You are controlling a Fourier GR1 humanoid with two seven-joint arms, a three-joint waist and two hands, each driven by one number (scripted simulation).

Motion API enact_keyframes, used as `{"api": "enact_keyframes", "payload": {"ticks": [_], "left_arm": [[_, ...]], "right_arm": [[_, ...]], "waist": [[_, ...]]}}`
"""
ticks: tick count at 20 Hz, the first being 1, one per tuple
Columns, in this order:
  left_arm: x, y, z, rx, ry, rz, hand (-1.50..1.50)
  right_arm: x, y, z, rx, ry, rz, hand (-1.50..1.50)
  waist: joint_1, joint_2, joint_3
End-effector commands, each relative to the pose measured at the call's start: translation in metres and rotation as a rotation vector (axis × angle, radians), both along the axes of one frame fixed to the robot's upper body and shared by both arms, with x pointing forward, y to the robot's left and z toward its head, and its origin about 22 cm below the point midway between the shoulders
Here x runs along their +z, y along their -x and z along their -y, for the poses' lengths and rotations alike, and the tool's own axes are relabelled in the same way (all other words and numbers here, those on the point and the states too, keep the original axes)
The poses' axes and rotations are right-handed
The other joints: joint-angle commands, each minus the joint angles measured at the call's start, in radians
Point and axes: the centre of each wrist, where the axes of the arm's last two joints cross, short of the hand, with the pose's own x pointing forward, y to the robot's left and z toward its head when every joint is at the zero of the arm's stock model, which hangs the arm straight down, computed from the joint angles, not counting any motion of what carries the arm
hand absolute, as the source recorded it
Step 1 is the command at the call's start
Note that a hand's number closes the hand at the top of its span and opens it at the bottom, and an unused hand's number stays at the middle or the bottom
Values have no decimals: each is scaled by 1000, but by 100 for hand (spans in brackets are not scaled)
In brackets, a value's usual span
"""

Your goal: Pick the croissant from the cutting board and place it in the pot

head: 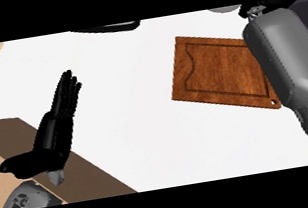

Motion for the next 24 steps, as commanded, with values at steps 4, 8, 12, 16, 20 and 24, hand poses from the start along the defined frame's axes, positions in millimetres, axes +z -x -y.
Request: {"api": "enact_keyframes", "payload": {"ticks": [4, 8, 12, 16, 20, 24], "left_arm": [[-9, 2, 6, 37, 34, -30, 0], [-21, 6, -1, 77, 34, -47, 0], [-17, 5, 1, 95, 31, -44, 0], [-36, 19, 4, 129, 42, -68, 0], [-39, 16, -6, 149, 24, -77, 0], [-26, 15, -14, 149, 41, -50, 0]], "right_arm": [[21, -18, -10, -255, 8, 57, 150], [35, -24, 3, -318, -1, 50, 150], [11, -24, 5, -337, -1, 51, 150], [-2, -23, 39, -362, 2, 16, 150], [-5, -21, 52, -386, -14, 28, 150], [-8, -16, 90, -368, -84, 26, 150]], "waist": [[-30, 1, -7], [-53, -6, -7], [-83, -13, -5], [-109, -22, -5], [-126, -27, -5], [-134, -32, -4]]}}
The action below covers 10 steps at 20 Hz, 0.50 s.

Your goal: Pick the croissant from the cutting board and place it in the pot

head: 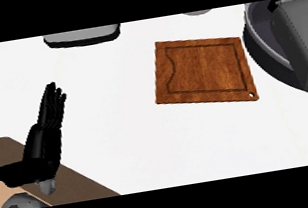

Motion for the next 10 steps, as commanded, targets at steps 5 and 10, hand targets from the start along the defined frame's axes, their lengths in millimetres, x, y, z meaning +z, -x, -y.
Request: {"api": "enact_keyframes", "payload": {"ticks": [5, 10], "left_arm": [[-10, -2, 12, 52, 40, -27, 0], [-6, 8, 13, 36, 50, -38, 0]], "right_arm": [[-41, 11, 30, -95, -200, 51, 150], [-81, 32, 66, -185, -287, 19, 150]], "waist": [[-25, -1, -15], [-25, -2, -14]]}}
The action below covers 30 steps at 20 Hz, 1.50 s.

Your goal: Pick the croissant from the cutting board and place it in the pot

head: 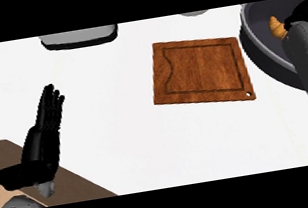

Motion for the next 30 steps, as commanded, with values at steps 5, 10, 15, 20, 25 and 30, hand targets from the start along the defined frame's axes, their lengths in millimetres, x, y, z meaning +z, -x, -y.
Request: {"api": "enact_keyframes", "payload": {"ticks": [5, 10, 15, 20, 25, 30], "left_arm": [[-10, 4, 6, 15, 48, -28, 0], [-11, 20, 11, 35, 69, -32, 0], [-10, 6, 20, 19, 48, -38, 0], [-17, 9, 5, 41, 45, -51, 0], [-18, -7, 14, 55, 54, -47, 0], [-30, 9, 0, 83, 46, -49, 0]], "right_arm": [[-54, 26, 29, -287, -255, 10, -150], [-76, 40, 38, -144, -304, 145, -150], [-39, 28, 30, -78, -150, 559, -150], [-21, 30, 30, -109, -118, 844, -150], [-60, 56, 27, -156, -123, 933, -150], [-77, 88, 34, -142, -64, 1003, -150]], "waist": [[-14, 6, -16], [-1, 2, -14], [-21, 2, -13], [-30, -4, -15], [-53, -6, -16], [-50, -11, -16]]}}
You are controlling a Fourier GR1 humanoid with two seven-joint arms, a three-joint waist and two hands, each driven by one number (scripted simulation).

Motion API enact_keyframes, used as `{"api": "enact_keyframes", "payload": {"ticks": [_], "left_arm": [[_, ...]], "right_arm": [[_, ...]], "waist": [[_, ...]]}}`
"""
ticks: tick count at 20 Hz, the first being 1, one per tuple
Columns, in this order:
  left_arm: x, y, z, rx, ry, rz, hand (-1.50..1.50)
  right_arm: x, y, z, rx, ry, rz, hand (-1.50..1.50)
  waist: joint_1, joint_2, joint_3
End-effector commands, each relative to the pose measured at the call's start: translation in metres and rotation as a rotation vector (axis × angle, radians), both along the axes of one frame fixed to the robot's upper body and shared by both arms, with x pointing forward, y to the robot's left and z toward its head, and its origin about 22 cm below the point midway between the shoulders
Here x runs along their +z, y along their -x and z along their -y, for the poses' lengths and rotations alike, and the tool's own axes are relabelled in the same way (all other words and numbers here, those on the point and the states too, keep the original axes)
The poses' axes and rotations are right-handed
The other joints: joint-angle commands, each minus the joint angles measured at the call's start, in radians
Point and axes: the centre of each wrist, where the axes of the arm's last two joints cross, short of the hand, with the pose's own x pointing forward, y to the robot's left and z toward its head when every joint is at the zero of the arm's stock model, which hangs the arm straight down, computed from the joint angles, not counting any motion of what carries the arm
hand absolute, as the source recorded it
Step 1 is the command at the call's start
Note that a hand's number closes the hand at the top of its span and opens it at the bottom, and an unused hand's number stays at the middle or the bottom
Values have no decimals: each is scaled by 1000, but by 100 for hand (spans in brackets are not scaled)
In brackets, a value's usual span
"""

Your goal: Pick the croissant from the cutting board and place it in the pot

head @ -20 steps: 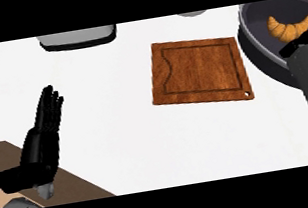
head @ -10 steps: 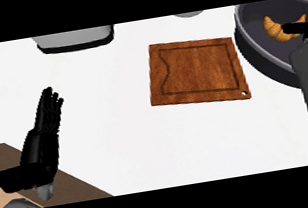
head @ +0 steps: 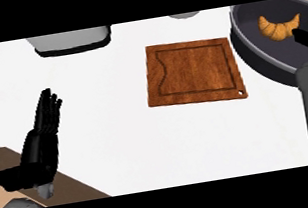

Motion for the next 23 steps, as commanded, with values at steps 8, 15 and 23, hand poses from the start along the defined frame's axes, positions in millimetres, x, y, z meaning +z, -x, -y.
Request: {"api": "enact_keyframes", "payload": {"ticks": [8, 15, 23], "left_arm": [[-6, 16, 28, 7, 54, -36, 0], [-6, 7, 4, 42, 55, -18, 0], [-28, 18, 14, 25, 44, -33, 0]], "right_arm": [[-23, 82, 12, -46, 65, 111, -150], [-19, 125, 16, -89, 84, 126, -150], [-18, 184, 24, -201, 125, 204, -150]], "waist": [[-4, 5, -20], [3, 9, -20], [0, 10, -20]]}}
